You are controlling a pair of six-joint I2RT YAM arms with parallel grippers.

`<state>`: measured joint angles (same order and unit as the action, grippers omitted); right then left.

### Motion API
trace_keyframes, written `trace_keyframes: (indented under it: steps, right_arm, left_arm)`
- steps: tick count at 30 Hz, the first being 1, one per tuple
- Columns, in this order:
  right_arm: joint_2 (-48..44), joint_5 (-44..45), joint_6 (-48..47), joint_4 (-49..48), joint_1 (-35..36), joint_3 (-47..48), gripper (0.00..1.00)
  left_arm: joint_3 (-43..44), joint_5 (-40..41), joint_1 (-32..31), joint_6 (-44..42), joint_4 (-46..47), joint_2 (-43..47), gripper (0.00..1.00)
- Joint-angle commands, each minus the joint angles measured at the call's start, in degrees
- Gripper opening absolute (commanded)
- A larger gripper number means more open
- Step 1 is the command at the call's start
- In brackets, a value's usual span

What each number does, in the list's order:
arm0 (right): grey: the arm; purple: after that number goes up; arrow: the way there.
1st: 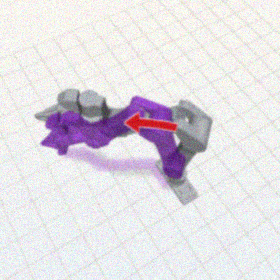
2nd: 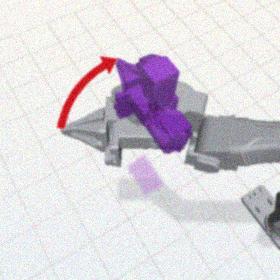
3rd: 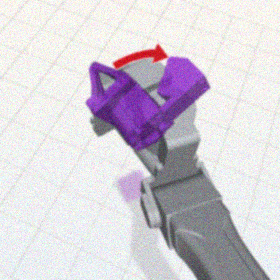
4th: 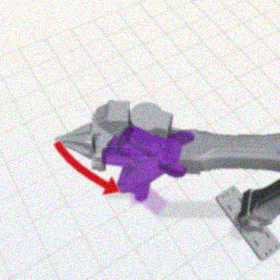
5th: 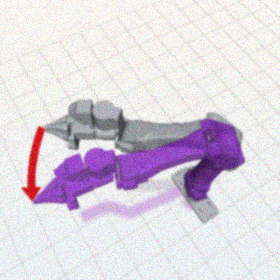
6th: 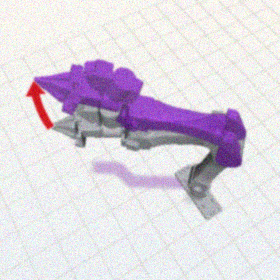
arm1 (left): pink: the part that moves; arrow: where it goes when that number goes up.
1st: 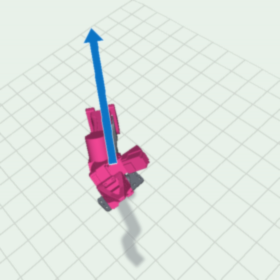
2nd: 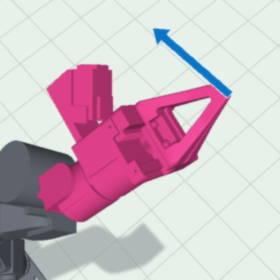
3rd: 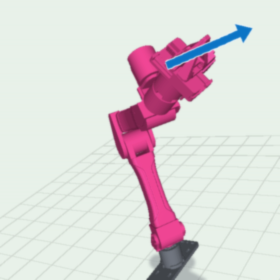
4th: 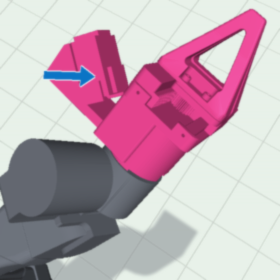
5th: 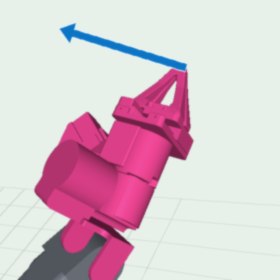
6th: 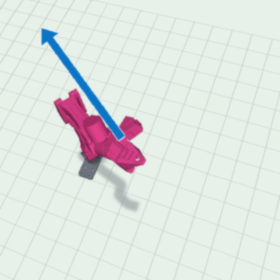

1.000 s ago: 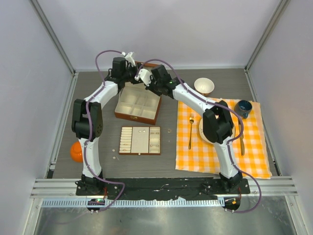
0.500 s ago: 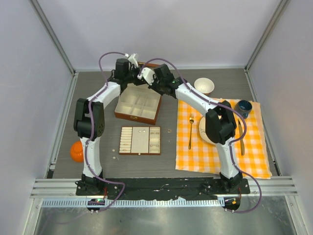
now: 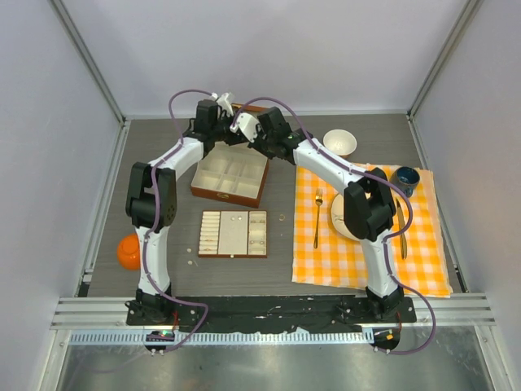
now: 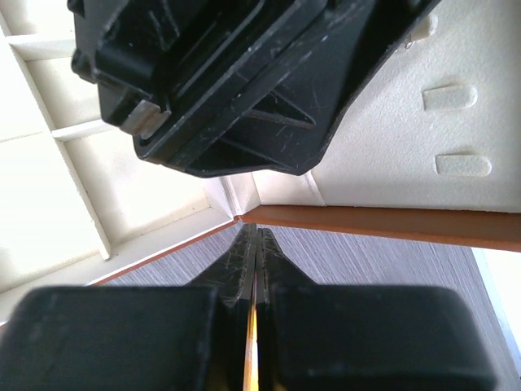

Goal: Organize the mixed jewelry
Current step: Place the jewelry in the jewelry box.

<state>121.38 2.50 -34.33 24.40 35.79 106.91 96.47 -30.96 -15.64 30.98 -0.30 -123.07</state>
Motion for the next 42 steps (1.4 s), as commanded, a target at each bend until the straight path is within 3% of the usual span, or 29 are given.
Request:
trace_keyframes:
  steps: [1, 17, 35, 38, 42]
  right_arm:
    - [-3.96, 0.4, 0.31, -2.25, -0.11, -0.21, 0.01]
    - [-4.58, 1.1, -0.21, -2.78, -0.19, -1.97, 0.01]
    - [-8.18, 2.24, 0.05, -3.57, -0.11, -6.36, 0.02]
    - [-8.27, 2.33, -0.56, -4.01, -0.11, -6.11, 0.05]
    - [-7.57, 3.91, -2.49, -4.28, 0.42, -4.7, 0.16]
  left_arm:
    - [2.59, 1.52, -0.01, -1.54, 0.82, -0.16, 0.47]
    - [2.5, 3.63, -0.88, -5.14, -2.08, 1.33, 0.44]
    - [-5.58, 1.78, 0.17, -8.83, -3.4, 12.93, 0.45]
    - [-6.38, 2.04, 2.01, -8.57, -3.66, 14.95, 0.45]
    - [-8.04, 2.31, 6.05, -8.66, -4.36, 16.98, 0.45]
